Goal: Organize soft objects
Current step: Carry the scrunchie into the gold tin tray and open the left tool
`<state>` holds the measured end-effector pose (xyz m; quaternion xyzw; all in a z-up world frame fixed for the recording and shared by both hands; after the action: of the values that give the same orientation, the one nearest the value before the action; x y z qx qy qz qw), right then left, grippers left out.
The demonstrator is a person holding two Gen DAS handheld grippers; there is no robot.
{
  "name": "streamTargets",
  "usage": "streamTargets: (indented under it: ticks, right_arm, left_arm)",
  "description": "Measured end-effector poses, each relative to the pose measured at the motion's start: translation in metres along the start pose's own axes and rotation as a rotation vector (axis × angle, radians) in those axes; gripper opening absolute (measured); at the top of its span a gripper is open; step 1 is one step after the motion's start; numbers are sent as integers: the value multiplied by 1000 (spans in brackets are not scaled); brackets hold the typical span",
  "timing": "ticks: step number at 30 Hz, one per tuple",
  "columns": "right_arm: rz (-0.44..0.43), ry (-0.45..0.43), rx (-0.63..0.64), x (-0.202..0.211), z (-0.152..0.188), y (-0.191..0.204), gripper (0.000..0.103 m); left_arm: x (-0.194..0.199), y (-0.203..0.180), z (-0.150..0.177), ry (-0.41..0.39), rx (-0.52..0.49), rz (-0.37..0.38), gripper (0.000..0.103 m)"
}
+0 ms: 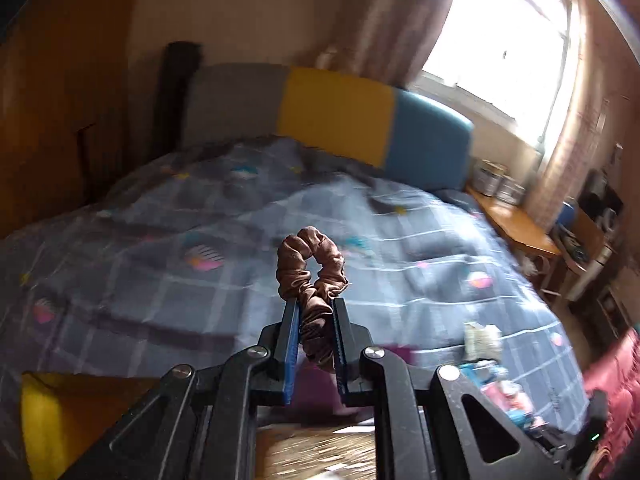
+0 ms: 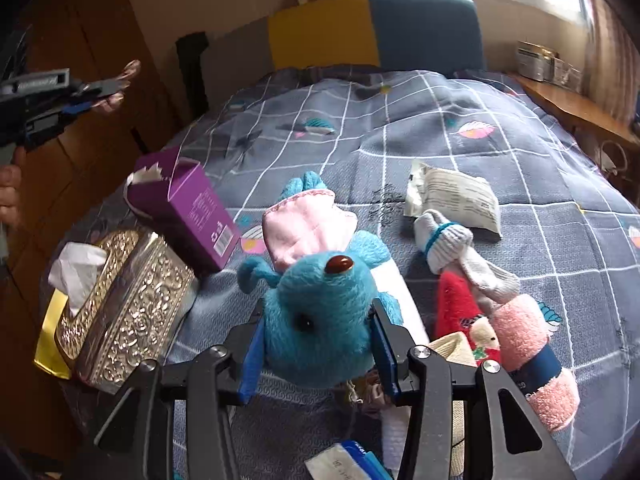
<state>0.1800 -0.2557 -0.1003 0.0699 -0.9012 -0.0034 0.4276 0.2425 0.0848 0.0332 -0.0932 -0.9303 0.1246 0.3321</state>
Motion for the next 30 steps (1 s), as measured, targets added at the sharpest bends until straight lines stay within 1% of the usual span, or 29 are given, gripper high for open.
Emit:
streamTargets:
  ticks: [2,3,5,8,11,13,15,18,22,26,27,30]
  right_arm:
    - [9,10,11,-2,2,1,48]
    - [15,17,13,-4,3,1,48]
    - [27,32,19,-7,5,2,48]
    - [48,50,34,-12,8,4,48]
    - [61,64,36,-16,9,7,48]
    - [70,71,32,-17,10,8,48]
    - [80,80,19,-19,11,10,48]
    - [87,83,-10,-19,8,12,48]
    - [106,68,-53,-13,-7,13,48]
    - [99,43,-84,-5,-28,18,48]
    - [95,32,-95,-2,-34,21,48]
    - [71,1,-120,7,-54,30,48]
  left_arm:
    - [12,41,25,6,41,-69,14]
    - [16,65,39,20,73,-99,14]
    - [21,100,64,46,131,-150,14]
    - [23,141,101,95,220,-195,14]
    - [17,163,135,150,277,-203,17]
    - [11,171,153,184,287,-220,24]
    - [9,172,164,201,271,-238,32]
    - [10,167,170,209,248,-233,39]
    - [16,161,176,193,247,-211,41]
    - [35,146,180,161,225,-183,43]
    - [38,143,182,157,217,-179,45]
    - [46,137,186,155,212,-161,46]
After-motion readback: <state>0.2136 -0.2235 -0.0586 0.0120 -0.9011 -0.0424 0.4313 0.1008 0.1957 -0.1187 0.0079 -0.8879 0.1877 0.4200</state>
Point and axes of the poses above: each gripper's, at about its wrist camera, not at the fingertips, and x roughly against the way its jaws point, y to its left, z to its underside, the point moved 5 cm from there along -x, roughly the way its jaws point, and after that the axes turned 11 degrees about z, right-handed, at the moved point
